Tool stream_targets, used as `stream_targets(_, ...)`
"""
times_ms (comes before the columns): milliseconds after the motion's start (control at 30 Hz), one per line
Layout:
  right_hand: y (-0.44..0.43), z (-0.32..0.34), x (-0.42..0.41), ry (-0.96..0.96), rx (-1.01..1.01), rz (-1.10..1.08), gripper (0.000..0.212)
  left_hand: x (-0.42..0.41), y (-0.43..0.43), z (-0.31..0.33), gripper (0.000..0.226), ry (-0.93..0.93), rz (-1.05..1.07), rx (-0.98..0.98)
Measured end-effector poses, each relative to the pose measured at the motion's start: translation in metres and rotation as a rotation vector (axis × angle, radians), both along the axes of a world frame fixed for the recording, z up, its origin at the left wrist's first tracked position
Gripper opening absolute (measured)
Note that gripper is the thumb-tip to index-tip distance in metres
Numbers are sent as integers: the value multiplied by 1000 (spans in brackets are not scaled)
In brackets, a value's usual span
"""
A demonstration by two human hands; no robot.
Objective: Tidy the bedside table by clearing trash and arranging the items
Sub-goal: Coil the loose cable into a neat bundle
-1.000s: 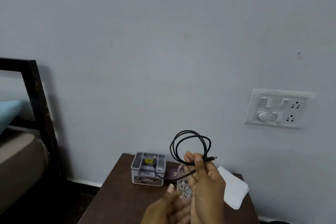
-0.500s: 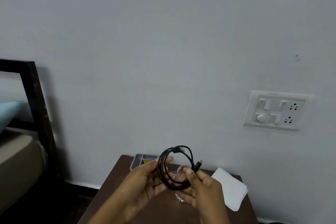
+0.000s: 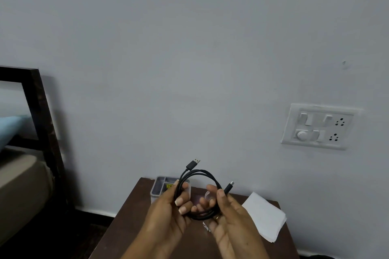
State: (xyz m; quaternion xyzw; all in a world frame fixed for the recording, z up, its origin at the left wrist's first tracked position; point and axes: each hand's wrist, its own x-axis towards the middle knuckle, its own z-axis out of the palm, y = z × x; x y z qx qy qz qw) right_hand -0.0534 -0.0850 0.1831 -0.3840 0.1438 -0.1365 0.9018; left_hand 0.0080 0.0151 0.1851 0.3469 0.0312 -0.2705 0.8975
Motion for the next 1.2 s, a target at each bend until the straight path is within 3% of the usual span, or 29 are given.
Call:
stream_targets(67,0,-2,2,-48,90,4,43,0,-1,1,33,-4,-39,-32)
stream_targets(233,-7,0,2,-11,-100,23,23,1,6,1,40,-66,-158,-40)
stream_targets(433,-19,6,3,-15,-408,91,21,-2,16,1,30,-349,-284,196)
stream_targets(600,-20,11,0,-31,-441,10,10,-9,11,-1,18,-356,-110,324)
stream_targets(700,-16,4,-1,16,-548,-150,9,-14,5,-2,27,-409,2,456)
stream_targets(800,-15,-5,0,65,-656,-360,9,-16,1,1,31,-295,88,323)
stream_targets(867,-15,-4,-1,44,-541,-409,9,-15,0,3,33,-203,126,164)
stream_targets(1033,-16,0,-12,-34,-109,-292,14,-7,4,9,32,-82,141,-211)
stream_targets(1100,-16,-4,-13,17,-84,-259,9,-6,4,12,29,-82,127,-279)
stream_targets(1200,-18,-12,-8,116,-218,-172,5,-10,4,13,24,-118,5,-254)
